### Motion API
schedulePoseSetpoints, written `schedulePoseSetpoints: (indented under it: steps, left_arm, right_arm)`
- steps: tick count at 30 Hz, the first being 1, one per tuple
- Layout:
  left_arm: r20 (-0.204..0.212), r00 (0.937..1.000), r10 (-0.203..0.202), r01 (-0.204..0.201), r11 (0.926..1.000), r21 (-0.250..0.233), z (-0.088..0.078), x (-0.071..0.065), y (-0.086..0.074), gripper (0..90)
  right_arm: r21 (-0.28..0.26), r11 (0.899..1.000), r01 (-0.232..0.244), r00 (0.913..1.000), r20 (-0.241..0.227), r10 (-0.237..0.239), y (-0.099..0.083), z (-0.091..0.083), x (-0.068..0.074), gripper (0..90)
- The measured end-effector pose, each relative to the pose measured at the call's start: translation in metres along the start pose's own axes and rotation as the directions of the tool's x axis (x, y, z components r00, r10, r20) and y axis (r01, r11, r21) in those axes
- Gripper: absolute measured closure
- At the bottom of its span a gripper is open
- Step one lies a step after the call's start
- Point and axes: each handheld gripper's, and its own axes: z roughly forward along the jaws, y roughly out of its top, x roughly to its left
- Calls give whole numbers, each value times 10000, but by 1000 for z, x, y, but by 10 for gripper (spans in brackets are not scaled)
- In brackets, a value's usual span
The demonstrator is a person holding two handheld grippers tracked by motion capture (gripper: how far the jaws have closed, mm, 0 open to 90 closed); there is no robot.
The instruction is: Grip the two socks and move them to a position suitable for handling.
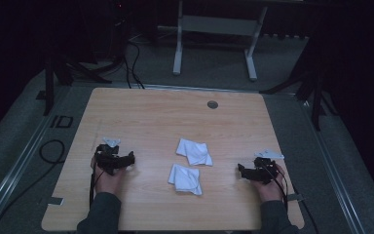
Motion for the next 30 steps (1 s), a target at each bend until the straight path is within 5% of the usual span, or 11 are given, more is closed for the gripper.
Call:
schedulePoseSetpoints:
  steps: [16, 24, 30]
  left_arm:
    - [-6, 10000, -11, 11, 10000, -3, 0, 0, 0, 113]
    - [-7, 10000, -10, 10, 10000, 5, 0, 0, 0, 113]
    - [-7, 10000, -13, 13, 10000, -7, 0, 0, 0, 113]
  right_arm:
    - [-1, 10000, -23, 10000, 7, 23, 0, 0, 0, 134]
    - [116, 9994, 330, 9989, 326, -333, 2, -9, 12, 386]
    - [19, 9963, 865, 9956, -363, -864, 6, -20, 26, 521]
